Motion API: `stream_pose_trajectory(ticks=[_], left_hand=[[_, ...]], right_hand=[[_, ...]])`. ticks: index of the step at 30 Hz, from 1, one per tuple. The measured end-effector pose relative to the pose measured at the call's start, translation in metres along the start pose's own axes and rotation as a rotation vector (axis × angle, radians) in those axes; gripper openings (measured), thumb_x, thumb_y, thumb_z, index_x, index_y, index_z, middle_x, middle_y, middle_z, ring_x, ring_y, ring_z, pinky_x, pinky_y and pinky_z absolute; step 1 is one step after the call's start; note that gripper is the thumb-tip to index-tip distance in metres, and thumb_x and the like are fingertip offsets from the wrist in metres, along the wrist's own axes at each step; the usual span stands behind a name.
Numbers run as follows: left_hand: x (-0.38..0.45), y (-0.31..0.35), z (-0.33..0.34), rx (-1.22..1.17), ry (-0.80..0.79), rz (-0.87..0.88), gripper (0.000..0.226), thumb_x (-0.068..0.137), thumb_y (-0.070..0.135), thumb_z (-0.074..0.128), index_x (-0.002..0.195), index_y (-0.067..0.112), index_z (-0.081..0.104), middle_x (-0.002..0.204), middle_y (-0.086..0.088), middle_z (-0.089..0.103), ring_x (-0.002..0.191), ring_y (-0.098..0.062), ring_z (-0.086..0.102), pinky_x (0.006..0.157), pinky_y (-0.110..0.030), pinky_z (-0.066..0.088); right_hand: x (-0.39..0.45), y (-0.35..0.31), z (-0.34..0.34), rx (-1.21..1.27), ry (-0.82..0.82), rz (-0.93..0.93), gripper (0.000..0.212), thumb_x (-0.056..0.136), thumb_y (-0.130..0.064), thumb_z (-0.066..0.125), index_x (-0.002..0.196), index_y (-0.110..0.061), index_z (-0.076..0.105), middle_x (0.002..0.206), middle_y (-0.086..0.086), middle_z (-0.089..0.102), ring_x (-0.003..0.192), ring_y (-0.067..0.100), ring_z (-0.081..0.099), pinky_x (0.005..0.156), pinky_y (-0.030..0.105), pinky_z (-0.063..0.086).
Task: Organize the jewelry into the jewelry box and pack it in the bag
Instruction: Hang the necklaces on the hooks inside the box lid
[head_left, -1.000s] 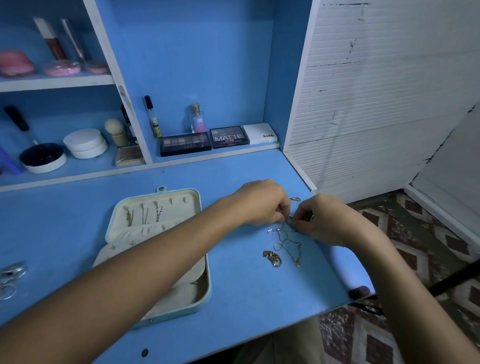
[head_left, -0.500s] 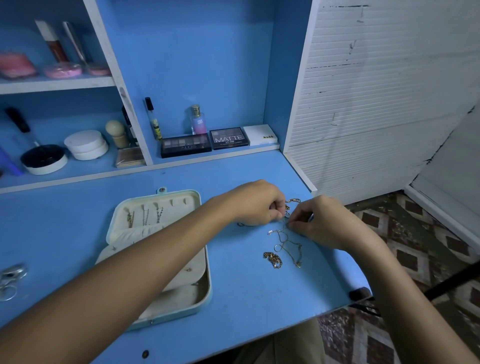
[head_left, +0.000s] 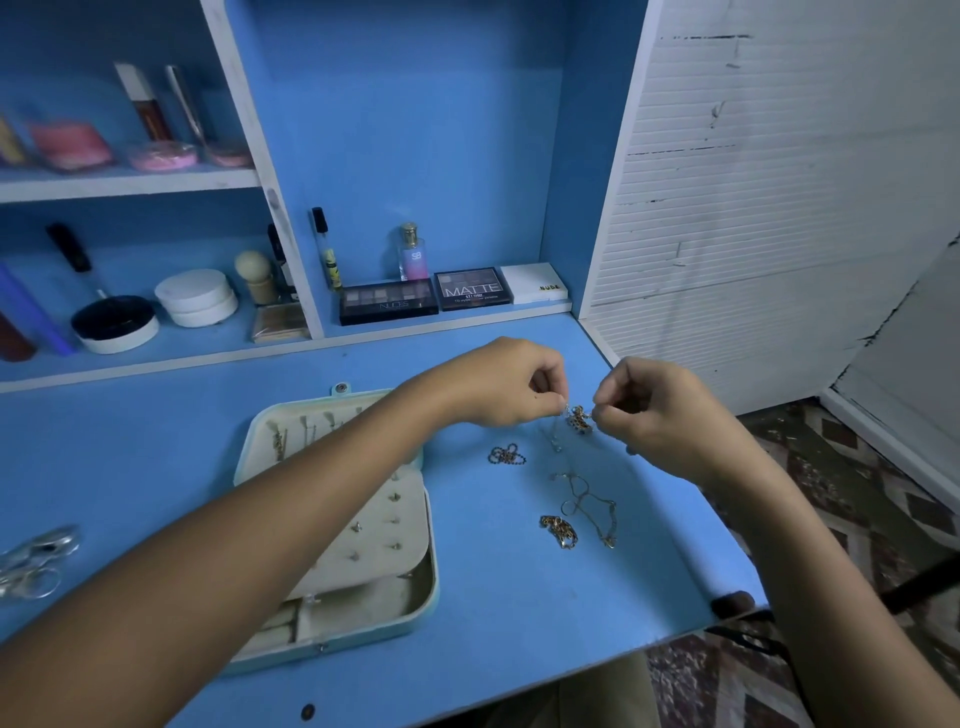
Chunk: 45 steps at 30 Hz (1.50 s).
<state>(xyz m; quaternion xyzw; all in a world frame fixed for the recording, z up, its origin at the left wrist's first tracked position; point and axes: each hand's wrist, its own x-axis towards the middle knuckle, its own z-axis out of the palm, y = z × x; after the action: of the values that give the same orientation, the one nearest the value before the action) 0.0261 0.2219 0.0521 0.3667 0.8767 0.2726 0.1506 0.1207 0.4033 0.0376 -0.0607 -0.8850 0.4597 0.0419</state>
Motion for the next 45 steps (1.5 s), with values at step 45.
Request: stream_pose_trajectory(ticks=[45], left_hand=[[-0.079,-0.04,-0.051,-0.403,0.177,-0.126,0.012,0.095,0.025,0.063,0.087,0.019,0.07,0.091,0.001,0.072,0.08,-0.008,0.057,0.074,-0.018,0.045]], right_hand=[[0.019,-0.076,0.048,0.314,-0.129,-0.169,0.017,0.091,0.006,0.052,0.089,-0.007,0.062,0.066,0.002,0.062,0.065,0.015,0.065,0.065,0.03,0.05]])
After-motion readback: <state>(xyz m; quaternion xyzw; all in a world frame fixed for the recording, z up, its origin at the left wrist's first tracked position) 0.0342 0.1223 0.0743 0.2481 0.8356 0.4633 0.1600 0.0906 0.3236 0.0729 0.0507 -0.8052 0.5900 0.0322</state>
